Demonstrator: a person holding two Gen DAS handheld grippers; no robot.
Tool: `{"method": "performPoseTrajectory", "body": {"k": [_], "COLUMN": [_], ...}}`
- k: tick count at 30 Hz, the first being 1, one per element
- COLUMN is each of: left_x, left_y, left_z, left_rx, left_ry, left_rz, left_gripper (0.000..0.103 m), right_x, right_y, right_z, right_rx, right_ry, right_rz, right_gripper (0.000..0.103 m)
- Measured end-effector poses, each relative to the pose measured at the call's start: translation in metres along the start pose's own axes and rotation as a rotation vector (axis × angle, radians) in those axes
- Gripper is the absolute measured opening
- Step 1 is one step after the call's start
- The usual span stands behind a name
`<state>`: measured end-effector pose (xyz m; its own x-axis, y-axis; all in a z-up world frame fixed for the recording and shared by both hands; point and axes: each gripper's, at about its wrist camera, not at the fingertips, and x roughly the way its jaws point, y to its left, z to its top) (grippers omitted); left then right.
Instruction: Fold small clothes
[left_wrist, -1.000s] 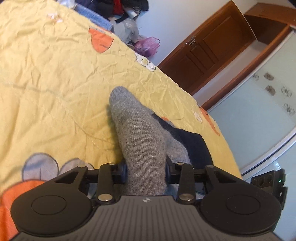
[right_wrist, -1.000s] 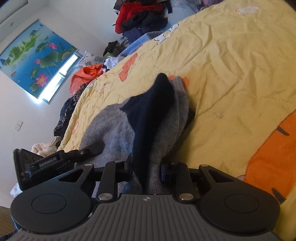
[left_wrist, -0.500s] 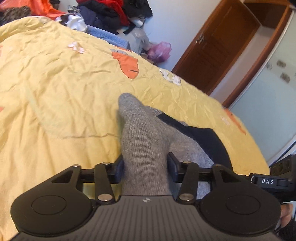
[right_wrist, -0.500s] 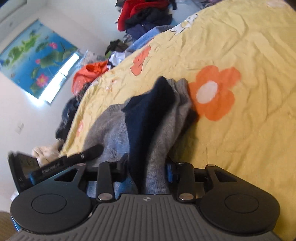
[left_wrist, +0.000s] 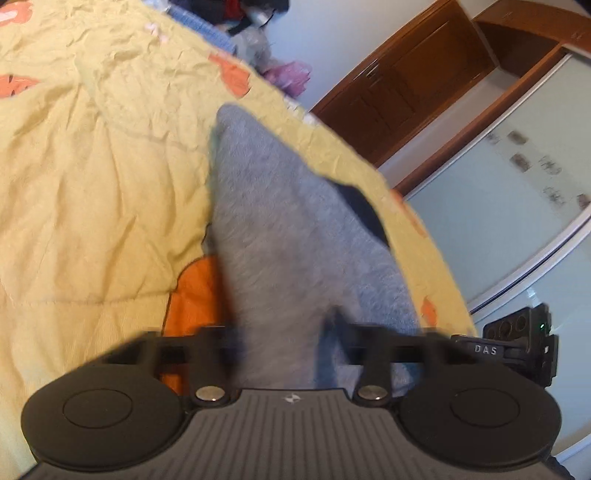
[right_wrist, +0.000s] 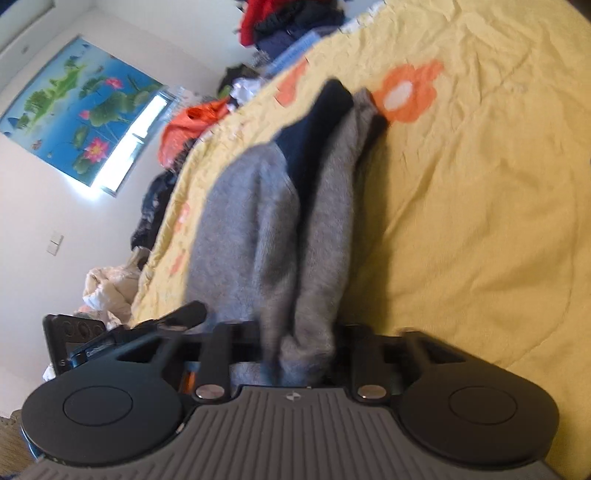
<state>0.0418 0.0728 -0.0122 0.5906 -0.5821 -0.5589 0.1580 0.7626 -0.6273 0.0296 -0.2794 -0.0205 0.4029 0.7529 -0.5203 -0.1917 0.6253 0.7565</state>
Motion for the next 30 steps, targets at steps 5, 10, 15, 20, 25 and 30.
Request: {"method": "performPoseTrajectory", "body": {"k": [5, 10, 15, 20, 25, 30], "left_x": [-0.035, -0.070, -0.072, -0.057, -0.047, -0.071], "left_y": [-0.011, -0.013, 0.000, -0.004, -0.015, -0.023], "left_z": [-0.014, -0.052, -0.059, -0.055, -0.066, -0.075], "left_rx": [0.017, 0.096, 0.081, 0.028, 0.028, 0.039], "left_ry": [-0.045, -0.024, -0.020, 0.000, 0.027, 0.051], "left_rz": [0.012, 0.027, 0.034, -0.033, -0.011, -0.043], "left_gripper": [0.014, 0.016, 0.056, 0.067, 0.013, 0.010], "right_x": [-0.020, -0.042, -0.055, -0.053, -0.039, -0.057], "right_y": [0.021, 0.017, -0.003, -0.005, 0.014, 0.020], "right_z": [-0.013, -0.041, -0.058, -0.063, -0.068, -0.076], "right_rx": [-0.059, -0.083, 0.011, 0.043, -0.042, -0.093], "right_ry": [-0.007, 0.036, 0.014, 0.014, 0.062, 0.078], "right_rz": [0.017, 0.031, 0.074, 0.101, 0.042, 0.075], "right_gripper": [0.026, 0.028, 0.052, 0.050, 0.025, 0.024]}}
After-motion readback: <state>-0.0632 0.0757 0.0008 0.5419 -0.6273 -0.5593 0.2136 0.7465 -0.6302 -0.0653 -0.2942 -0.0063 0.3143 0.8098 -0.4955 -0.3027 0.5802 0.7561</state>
